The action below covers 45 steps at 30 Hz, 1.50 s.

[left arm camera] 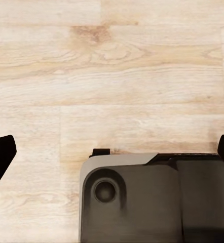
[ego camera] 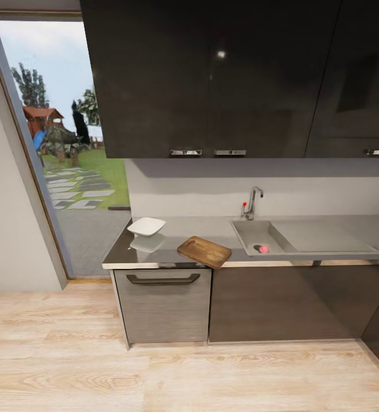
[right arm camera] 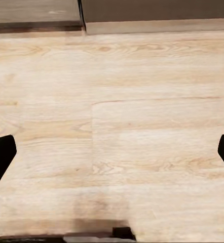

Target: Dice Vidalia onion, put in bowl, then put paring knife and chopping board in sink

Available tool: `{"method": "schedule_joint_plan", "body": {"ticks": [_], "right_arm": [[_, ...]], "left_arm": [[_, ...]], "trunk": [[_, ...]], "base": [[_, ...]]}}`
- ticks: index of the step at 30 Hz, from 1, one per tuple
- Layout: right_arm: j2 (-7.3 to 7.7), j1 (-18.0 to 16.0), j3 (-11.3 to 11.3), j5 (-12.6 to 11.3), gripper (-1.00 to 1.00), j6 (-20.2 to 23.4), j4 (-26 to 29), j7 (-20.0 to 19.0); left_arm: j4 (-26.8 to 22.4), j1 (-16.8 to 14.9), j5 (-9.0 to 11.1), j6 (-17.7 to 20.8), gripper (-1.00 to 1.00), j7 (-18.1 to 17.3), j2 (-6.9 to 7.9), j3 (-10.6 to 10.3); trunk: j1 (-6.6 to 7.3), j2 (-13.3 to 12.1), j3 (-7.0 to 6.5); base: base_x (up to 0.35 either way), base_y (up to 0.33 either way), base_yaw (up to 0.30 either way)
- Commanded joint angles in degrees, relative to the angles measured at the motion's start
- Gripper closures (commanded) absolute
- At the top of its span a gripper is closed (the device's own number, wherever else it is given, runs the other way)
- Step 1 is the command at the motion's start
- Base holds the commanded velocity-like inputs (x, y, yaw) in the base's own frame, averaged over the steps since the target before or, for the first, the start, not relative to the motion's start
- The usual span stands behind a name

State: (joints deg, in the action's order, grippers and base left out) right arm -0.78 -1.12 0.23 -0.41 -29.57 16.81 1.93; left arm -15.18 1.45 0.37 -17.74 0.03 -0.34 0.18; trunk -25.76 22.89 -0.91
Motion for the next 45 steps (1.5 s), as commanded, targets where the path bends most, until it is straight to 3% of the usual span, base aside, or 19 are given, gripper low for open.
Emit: {"method": "schedule_joint_plan", "body": {"ticks": [1, 3, 8, 20, 28, 45], "right_arm": [[-0.04, 0.0, 0.0, 0.0, -1.00, -0.2, -2.0, 0.2], [-0.10, 0.0, 0.0, 0.0, -1.00, -0.1, -6.6, 0.2], [-0.03, 0.0, 0.0, 0.0, -1.00, -0.1, -10.8, 0.2], [-0.01, 0.0, 0.0, 0.0, -1.00, -0.2, -11.5, 0.2], [-0.01, 0.0, -0.1, 0.0, -1.00, -0.2, -11.5, 0.2], [-0.01, 0.0, 0.0, 0.0, -1.00, -0.2, -11.5, 0.2]], "left_arm": [[0.0, 0.0, 0.0, -0.1, -1.00, 0.0, -0.01, 0.0], [0.0, 0.0, 0.1, 0.0, -1.00, 0.0, 0.00, 0.0], [1.4, 0.0, 0.1, 0.0, -1.00, 0.1, 0.06, 0.1], [14.0, 0.0, 0.0, 0.1, -1.00, 0.0, 0.51, -0.2], [15.1, 0.0, 0.0, 0.1, -1.00, 0.0, 1.59, -0.1], [15.2, 0.0, 0.0, 0.1, -1.00, 0.0, 1.77, -0.1]], "trunk": [[-0.02, 0.0, 0.00], [-0.02, 0.0, 0.00], [-0.02, 0.0, 0.00], [-0.02, 0.0, 0.00], [-0.02, 0.0, 0.00], [-0.02, 0.0, 0.00]], "base": [[0.000, 0.000, 0.000], [0.000, 0.000, 0.000], [0.000, 0.000, 0.000], [0.000, 0.000, 0.000], [0.000, 0.000, 0.000], [0.000, 0.000, 0.000]]}}
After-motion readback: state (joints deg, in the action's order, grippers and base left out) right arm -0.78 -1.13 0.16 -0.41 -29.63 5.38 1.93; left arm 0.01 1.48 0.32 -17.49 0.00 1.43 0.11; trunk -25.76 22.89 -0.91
